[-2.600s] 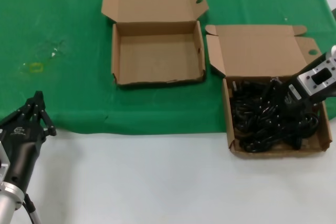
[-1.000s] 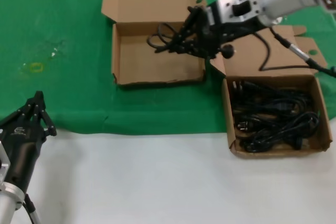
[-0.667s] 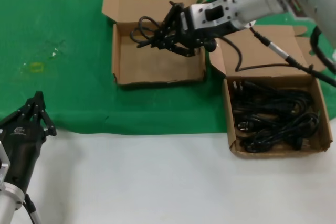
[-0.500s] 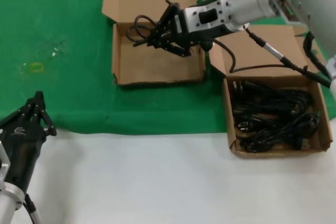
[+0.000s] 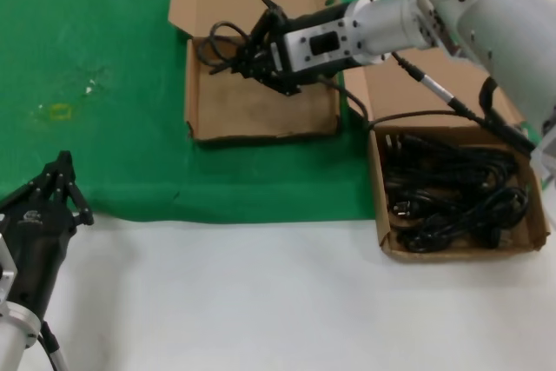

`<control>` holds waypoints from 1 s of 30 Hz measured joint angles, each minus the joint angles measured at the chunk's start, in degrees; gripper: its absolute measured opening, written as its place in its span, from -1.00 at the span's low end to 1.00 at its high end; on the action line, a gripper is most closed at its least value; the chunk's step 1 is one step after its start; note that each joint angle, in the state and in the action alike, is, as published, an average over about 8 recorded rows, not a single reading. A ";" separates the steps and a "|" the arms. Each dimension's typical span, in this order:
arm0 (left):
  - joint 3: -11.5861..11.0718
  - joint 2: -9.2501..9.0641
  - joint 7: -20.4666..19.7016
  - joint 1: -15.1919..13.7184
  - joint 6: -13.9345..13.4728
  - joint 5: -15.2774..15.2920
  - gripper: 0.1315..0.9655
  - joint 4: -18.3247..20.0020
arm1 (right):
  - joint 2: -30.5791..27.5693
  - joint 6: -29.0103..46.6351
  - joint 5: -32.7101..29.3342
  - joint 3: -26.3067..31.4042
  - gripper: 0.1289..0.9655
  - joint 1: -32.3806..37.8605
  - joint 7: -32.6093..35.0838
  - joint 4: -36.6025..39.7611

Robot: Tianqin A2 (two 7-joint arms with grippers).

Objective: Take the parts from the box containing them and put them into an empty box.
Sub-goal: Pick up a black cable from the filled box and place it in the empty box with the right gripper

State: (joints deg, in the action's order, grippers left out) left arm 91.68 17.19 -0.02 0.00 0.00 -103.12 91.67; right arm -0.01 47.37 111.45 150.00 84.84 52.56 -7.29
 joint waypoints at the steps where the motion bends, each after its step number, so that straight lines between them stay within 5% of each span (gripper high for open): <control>1: 0.00 0.00 0.00 0.00 0.00 0.00 -0.97 0.00 | 0.00 -0.43 1.48 1.32 -0.87 -0.19 0.30 -0.32; 9: 0.00 0.00 0.00 0.00 0.00 0.00 -0.97 0.00 | 0.01 -3.03 7.02 6.73 -0.87 -1.96 1.17 -2.48; 18: 0.00 0.00 0.00 0.00 0.00 0.00 -0.97 0.00 | 0.01 -4.85 5.75 7.64 -0.87 -3.22 0.00 -2.80; 30: 0.00 0.00 0.00 0.00 0.00 0.00 -0.97 0.00 | 0.01 -7.43 4.11 7.72 -0.62 -3.05 -0.81 -2.71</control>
State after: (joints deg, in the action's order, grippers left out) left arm 91.68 17.19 -0.02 0.00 0.00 -103.12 91.67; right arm 0.00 39.94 115.56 157.72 81.79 51.76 -10.00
